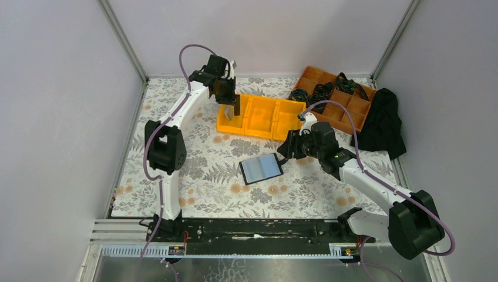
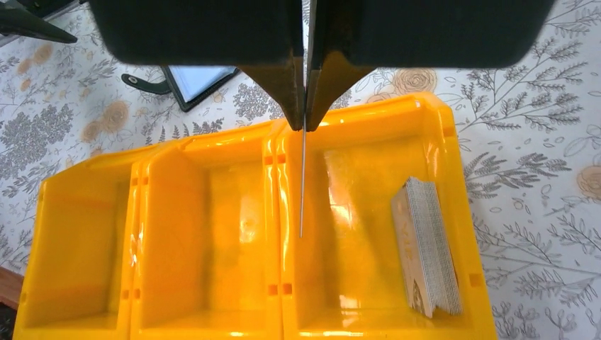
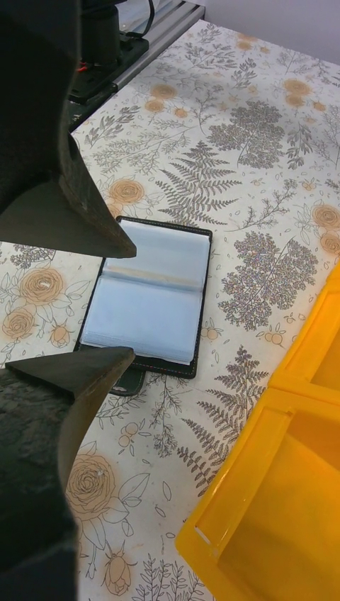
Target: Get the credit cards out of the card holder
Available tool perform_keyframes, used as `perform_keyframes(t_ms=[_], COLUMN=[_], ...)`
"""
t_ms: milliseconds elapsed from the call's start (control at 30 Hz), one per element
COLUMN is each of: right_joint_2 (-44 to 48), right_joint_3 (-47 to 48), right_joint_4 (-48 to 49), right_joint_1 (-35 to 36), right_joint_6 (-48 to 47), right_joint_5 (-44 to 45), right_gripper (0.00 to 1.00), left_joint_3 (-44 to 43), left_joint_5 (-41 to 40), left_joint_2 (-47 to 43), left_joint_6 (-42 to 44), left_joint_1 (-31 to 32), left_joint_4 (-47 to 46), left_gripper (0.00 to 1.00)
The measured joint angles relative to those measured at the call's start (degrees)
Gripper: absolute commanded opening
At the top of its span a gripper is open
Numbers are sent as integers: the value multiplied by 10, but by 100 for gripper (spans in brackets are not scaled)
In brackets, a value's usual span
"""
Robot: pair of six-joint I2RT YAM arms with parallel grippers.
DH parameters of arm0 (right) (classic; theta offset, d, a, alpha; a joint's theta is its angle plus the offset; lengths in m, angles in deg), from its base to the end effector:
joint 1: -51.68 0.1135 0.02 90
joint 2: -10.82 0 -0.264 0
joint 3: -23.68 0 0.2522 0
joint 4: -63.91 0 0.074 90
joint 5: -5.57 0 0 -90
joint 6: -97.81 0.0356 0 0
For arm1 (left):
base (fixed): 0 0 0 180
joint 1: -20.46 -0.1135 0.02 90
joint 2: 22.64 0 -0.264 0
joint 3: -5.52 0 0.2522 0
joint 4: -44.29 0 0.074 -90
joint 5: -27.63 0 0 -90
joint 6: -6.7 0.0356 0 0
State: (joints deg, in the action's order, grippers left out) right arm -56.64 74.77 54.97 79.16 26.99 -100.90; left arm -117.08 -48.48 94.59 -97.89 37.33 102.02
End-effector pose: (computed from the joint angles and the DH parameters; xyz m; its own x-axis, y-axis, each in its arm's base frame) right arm 0.2247 0.1283 0.2400 -0.5783 0.0543 -0.8140 -0.5081 0.7567 0.4115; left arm 0.4360 -0.1411 0.2859 -0.8397 -0.0009 -0.5431 0.2175 0.9157 -0.3378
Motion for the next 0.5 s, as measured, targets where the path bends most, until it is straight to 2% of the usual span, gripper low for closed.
perform_keyframes(t_ms=[267,500], right_joint_2=[-13,-22], right_joint_3=[0,0], right_joint_4=[2,2], right_joint_1=[0,0], right_joint_6=[-1,-1], right_joint_5=[-1,-1], right_gripper=[57,57], left_joint_3=[-172,-227], left_joint_5=[-9,-24], left_joint_2=[100,174], left_joint_6=[31,58], left_joint_1=[-17,-41], left_joint_4=[79,132], left_gripper=[0,0])
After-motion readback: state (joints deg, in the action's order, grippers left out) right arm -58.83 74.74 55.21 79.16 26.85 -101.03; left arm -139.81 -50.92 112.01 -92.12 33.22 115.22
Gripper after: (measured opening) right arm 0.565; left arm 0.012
